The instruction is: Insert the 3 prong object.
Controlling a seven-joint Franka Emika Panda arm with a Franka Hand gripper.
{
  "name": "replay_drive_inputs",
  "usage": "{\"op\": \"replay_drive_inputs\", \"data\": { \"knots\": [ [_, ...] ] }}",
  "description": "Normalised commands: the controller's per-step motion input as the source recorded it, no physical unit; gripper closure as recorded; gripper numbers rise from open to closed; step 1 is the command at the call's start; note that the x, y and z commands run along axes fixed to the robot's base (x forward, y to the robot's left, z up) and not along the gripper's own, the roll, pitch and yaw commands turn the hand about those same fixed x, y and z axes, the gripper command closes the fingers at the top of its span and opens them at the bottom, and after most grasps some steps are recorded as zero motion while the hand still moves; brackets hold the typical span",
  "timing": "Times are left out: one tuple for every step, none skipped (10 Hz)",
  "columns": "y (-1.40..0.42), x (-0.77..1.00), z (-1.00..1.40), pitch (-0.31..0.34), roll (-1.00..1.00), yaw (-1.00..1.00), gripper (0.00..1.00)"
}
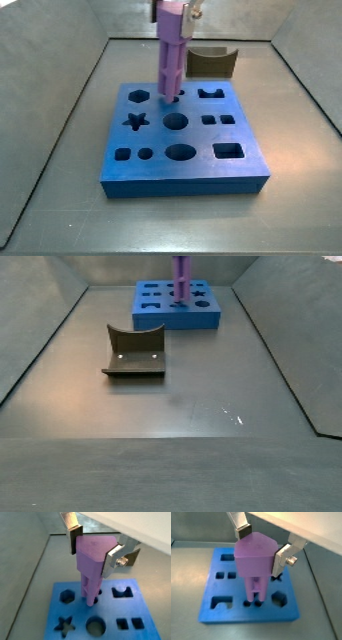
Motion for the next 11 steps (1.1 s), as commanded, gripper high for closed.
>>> {"op": "replay_drive_inputs", "data": {
  "knots": [
    [0.22, 0.17, -0.27, -0.076, -0.11, -0.04, 1.00],
    [0.03, 0.15, -0.29, -0.076, -0.05, 0.00, 1.00],
    [0.00, 0.00, -0.26, -0.084, 0.00, 0.00, 1.00],
    [-0.03, -0.07, -0.33, -0.134, 0.00, 0.06, 1.00],
    [0.00, -0.03, -0.46, -0.139, -0.01, 0.06, 1.00],
    [0.00, 0.00, -0.57, -0.113, 0.00, 0.00, 1.00],
    [0.00, 0.00, -0.54, -0.084, 0.04, 0.00, 1.00],
    [0.00, 0.00, -0.44, -0.044, 0.07, -0.04, 1.00],
    [0.00, 0.00, -0.43, -0.037, 0.10, -0.04, 1.00],
    [0.00, 0.00, -0.12, -0.114, 0.00, 0.00, 1.00],
    [0.00, 0.00, 0.00, 0.000, 0.01, 0.00, 1.00]
  ]
}}
